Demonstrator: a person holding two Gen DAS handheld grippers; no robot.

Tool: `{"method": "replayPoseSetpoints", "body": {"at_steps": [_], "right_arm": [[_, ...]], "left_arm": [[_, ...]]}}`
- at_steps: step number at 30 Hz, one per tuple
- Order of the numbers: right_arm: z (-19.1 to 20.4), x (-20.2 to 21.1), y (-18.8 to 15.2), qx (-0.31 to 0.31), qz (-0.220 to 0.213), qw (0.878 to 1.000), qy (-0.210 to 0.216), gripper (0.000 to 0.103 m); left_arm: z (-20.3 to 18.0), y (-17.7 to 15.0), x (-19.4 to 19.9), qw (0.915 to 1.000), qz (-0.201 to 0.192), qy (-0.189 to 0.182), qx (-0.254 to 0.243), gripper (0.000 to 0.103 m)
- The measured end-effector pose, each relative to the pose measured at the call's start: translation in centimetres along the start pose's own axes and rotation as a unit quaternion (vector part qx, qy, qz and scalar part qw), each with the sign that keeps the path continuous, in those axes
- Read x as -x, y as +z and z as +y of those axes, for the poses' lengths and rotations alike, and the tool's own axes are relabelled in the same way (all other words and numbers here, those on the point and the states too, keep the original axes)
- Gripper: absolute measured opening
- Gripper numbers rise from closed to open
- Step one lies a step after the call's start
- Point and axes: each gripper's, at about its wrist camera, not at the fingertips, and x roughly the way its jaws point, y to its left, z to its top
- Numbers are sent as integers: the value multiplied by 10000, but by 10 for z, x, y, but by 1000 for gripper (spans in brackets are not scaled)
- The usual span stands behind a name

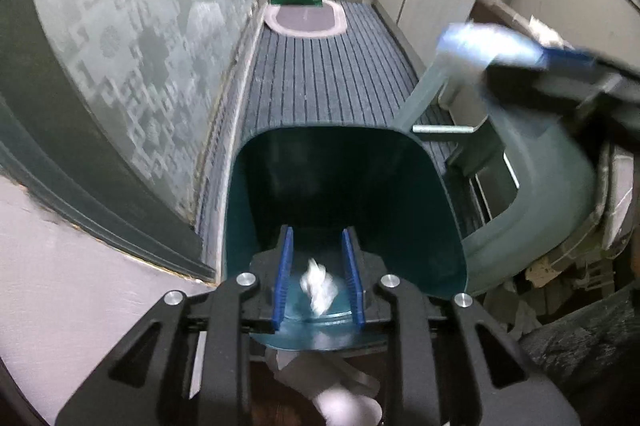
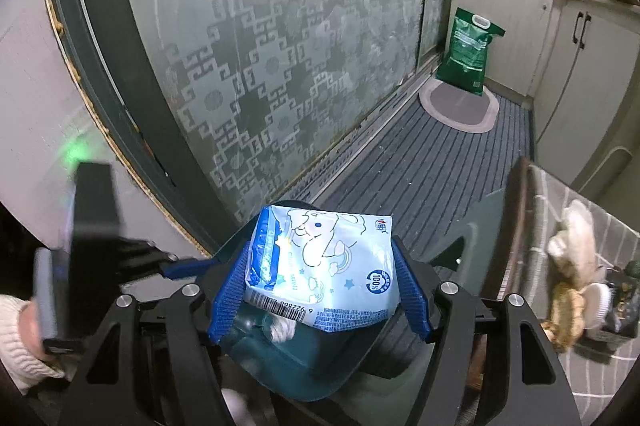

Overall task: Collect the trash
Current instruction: 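Carry the tissue in the left gripper and the wipe pack in the right gripper over the teal bin, then open the left gripper to drop the tissue while the right gripper releases the wipe pack into the bin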

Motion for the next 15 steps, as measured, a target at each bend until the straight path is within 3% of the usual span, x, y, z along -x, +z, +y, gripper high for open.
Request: {"method": "replayPoseSetpoints", "body": {"at_steps": [15], "right_arm": [[24,-59,-18,161,445,9988,152,68]], "left_arm": [[-3,20,110,9893,-1427,288,30,31]]}}
